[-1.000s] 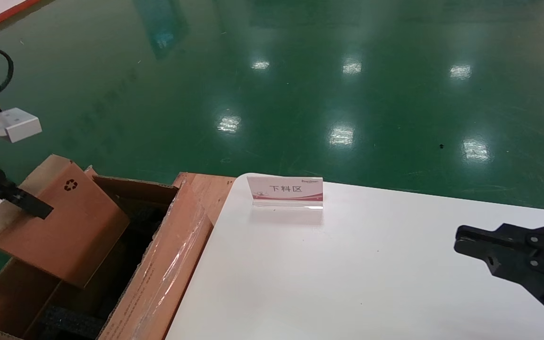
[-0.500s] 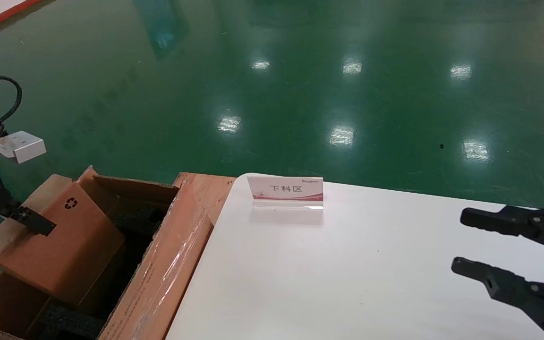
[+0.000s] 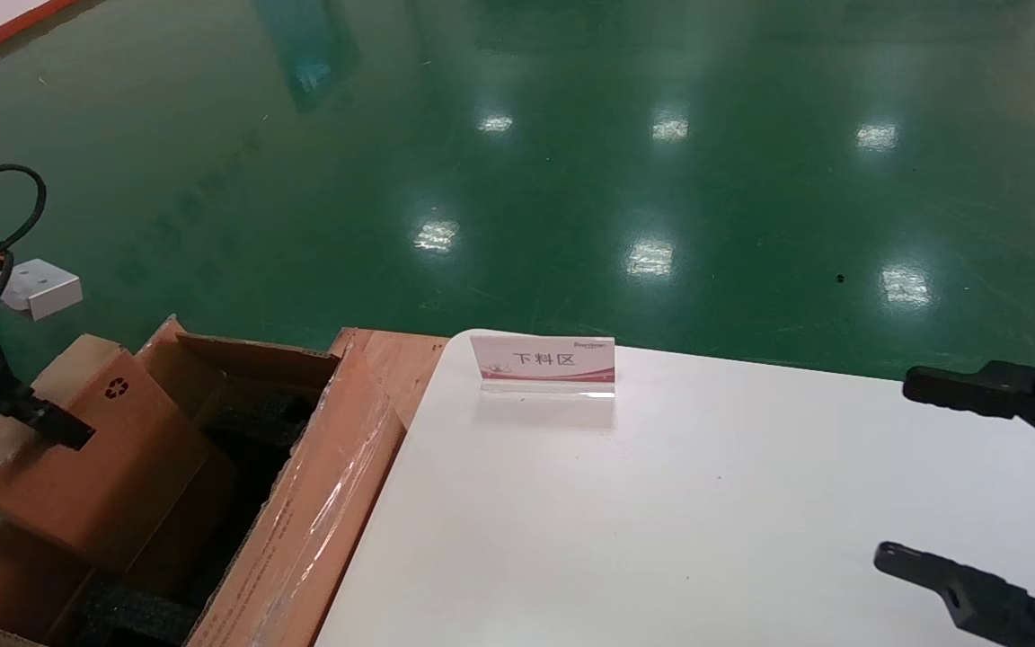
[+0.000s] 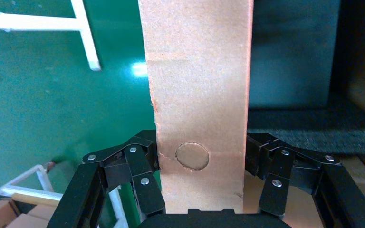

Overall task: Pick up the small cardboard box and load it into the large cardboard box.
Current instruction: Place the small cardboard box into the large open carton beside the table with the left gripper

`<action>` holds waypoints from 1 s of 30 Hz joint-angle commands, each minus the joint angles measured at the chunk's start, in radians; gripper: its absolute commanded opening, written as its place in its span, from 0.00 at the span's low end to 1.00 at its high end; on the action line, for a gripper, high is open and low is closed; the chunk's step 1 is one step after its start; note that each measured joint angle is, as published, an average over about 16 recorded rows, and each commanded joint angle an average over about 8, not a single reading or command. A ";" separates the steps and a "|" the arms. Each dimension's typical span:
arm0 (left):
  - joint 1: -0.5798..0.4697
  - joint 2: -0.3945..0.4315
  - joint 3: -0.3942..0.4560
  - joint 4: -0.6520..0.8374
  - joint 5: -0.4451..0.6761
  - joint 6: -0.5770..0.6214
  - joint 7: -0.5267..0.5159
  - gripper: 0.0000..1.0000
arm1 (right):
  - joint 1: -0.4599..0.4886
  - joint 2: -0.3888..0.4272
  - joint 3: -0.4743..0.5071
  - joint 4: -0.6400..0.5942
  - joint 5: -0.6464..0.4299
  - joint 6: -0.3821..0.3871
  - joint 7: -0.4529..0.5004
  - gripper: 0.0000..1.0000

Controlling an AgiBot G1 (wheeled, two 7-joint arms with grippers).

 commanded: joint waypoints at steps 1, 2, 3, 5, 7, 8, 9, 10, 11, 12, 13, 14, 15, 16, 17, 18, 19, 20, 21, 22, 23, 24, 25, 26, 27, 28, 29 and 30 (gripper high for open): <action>0.010 0.004 0.002 -0.002 0.008 -0.019 -0.010 0.00 | 0.000 0.000 0.000 0.000 0.000 0.000 0.000 1.00; 0.016 0.005 0.002 -0.002 0.009 -0.026 -0.015 0.00 | 0.000 0.000 0.000 0.000 0.000 0.000 0.000 1.00; 0.022 0.006 0.003 -0.001 0.009 -0.033 -0.019 0.00 | 0.000 0.000 0.000 0.000 0.000 0.000 0.000 1.00; 0.036 0.009 0.003 0.001 0.008 -0.044 -0.027 0.00 | 0.000 0.000 0.000 0.000 0.000 0.000 0.000 1.00; 0.051 0.011 0.004 0.004 0.006 -0.054 -0.033 0.00 | 0.000 0.000 0.000 0.000 0.000 0.000 0.000 1.00; 0.059 0.011 0.005 0.006 0.005 -0.059 -0.035 0.00 | 0.000 0.000 0.000 0.000 0.000 0.000 0.000 1.00; 0.067 0.012 0.005 0.008 0.004 -0.063 -0.037 0.00 | 0.000 0.000 0.000 0.000 0.000 0.000 0.000 1.00; 0.075 0.012 0.006 0.010 0.002 -0.067 -0.039 0.00 | 0.000 0.000 -0.001 0.000 0.000 0.000 0.000 1.00; 0.083 0.012 0.007 0.013 0.001 -0.072 -0.040 0.00 | 0.000 0.000 -0.001 0.000 0.000 0.000 0.000 1.00; 0.092 0.013 0.008 0.016 0.001 -0.076 -0.041 0.00 | 0.000 0.000 -0.001 0.000 0.000 0.000 0.000 1.00; 0.100 0.013 0.008 0.019 0.000 -0.080 -0.042 0.00 | 0.000 0.000 -0.001 0.000 0.000 0.000 0.000 1.00; 0.108 0.014 0.009 0.023 -0.001 -0.085 -0.042 0.00 | 0.000 0.000 -0.001 0.000 0.001 0.000 0.000 1.00; 0.117 0.014 0.010 0.027 -0.002 -0.089 -0.043 0.00 | 0.000 0.000 -0.001 0.000 0.001 0.000 0.000 1.00; 0.125 0.015 0.011 0.031 -0.004 -0.093 -0.044 0.00 | 0.000 0.000 -0.001 0.000 0.001 0.000 0.000 1.00; 0.133 0.016 0.011 0.036 -0.005 -0.096 -0.044 0.00 | 0.000 0.000 -0.001 0.000 0.001 0.000 0.000 1.00; 0.141 0.017 0.011 0.041 -0.007 -0.100 -0.045 0.00 | 0.000 0.000 -0.001 0.000 0.001 0.000 0.000 1.00; 0.149 0.019 0.012 0.047 -0.008 -0.102 -0.045 0.00 | 0.000 0.000 -0.001 0.000 0.001 0.000 0.000 1.00; 0.156 0.021 0.012 0.053 -0.010 -0.105 -0.044 0.00 | 0.000 0.000 -0.001 0.000 0.001 0.000 -0.001 1.00; 0.163 0.024 0.012 0.059 -0.011 -0.107 -0.043 0.00 | 0.000 0.000 -0.001 0.000 0.001 0.000 -0.001 1.00; 0.169 0.026 0.012 0.064 -0.012 -0.109 -0.043 0.03 | 0.000 0.000 -0.001 0.000 0.001 0.000 -0.001 1.00; 0.174 0.028 0.013 0.068 -0.013 -0.110 -0.042 0.10 | 0.000 0.000 -0.001 0.000 0.001 0.000 -0.001 1.00; 0.179 0.031 0.012 0.073 -0.014 -0.112 -0.040 0.23 | 0.000 0.000 -0.001 0.000 0.001 0.001 -0.001 1.00; 0.184 0.033 0.012 0.077 -0.015 -0.114 -0.038 0.35 | 0.000 0.001 -0.001 0.000 0.001 0.001 -0.001 1.00; 0.189 0.035 0.012 0.080 -0.017 -0.116 -0.036 0.48 | 0.000 0.001 -0.001 0.000 0.001 0.001 -0.001 1.00; 0.192 0.036 0.011 0.083 -0.018 -0.118 -0.035 0.60 | 0.000 0.001 -0.001 0.000 0.001 0.001 -0.001 1.00; 0.195 0.037 0.011 0.084 -0.019 -0.119 -0.034 0.73 | 0.000 0.001 -0.001 0.000 0.001 0.001 -0.001 1.00; 0.197 0.037 0.010 0.085 -0.020 -0.120 -0.033 0.85 | 0.000 0.001 -0.001 0.000 0.001 0.001 -0.001 1.00; 0.199 0.038 0.010 0.087 -0.021 -0.121 -0.032 0.95 | 0.000 0.001 -0.001 0.000 0.001 0.001 -0.001 1.00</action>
